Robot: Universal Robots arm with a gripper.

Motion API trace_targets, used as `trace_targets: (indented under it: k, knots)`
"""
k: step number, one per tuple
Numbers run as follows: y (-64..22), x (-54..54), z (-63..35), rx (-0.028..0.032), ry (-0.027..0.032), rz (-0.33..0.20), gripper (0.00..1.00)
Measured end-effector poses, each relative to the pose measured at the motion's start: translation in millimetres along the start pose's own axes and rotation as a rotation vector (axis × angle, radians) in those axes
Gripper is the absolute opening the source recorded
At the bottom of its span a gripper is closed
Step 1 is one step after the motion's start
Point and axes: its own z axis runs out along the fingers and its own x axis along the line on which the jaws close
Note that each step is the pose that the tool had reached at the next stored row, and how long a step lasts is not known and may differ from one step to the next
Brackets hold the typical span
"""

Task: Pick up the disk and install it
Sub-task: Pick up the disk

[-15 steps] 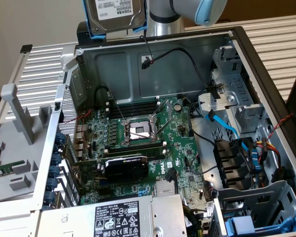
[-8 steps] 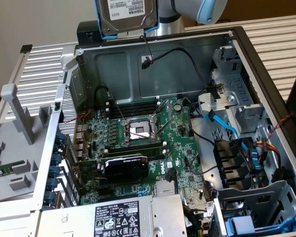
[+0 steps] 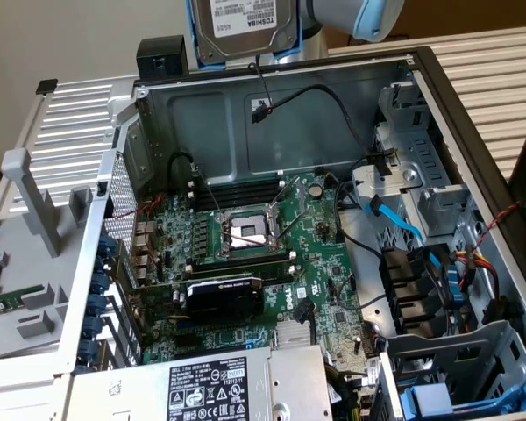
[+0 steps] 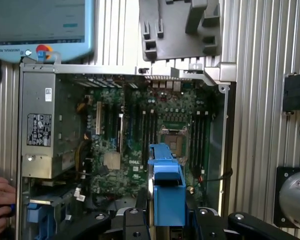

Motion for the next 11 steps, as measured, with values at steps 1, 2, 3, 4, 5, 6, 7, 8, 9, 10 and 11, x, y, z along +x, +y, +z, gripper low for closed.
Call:
trace_targets:
  k: [1, 2, 3, 4, 5, 6, 7, 8, 9, 10, 11]
  knots:
    - [-1.9, 1.1, 0.0, 0.0, 0.0, 0.0, 0.37]
    - [-3.7, 2.2, 0.0, 0.0001, 0.0, 0.0, 0.37]
    - [-5.5, 3.4, 0.0, 0.0002, 0.0001, 0.0, 0.37]
    - [-7.3, 4.6, 0.1, 0.0002, 0.0001, 0.0, 0.37]
    - [-9.0, 5.9, 0.1, 0.0003, 0.0001, 0.0, 0.37]
    - [-10.7, 7.2, 0.2, 0.0004, 0.0, 0.0, 0.37]
    - [-12.3, 8.6, 0.3, 0.0006, 0.0, 0.0, 0.37]
    - [-13.8, 9.9, 0.4, 0.0006, 0.0, 0.0, 0.37]
    - [-15.3, 11.3, 0.5, 0.0007, 0.0001, 0.0, 0.37]
    - [-16.8, 12.6, 0.6, 0.0008, 0.0, 0.0, 0.37]
    - [-18.2, 14.0, 0.6, 0.001, 0.0, 0.0, 0.37]
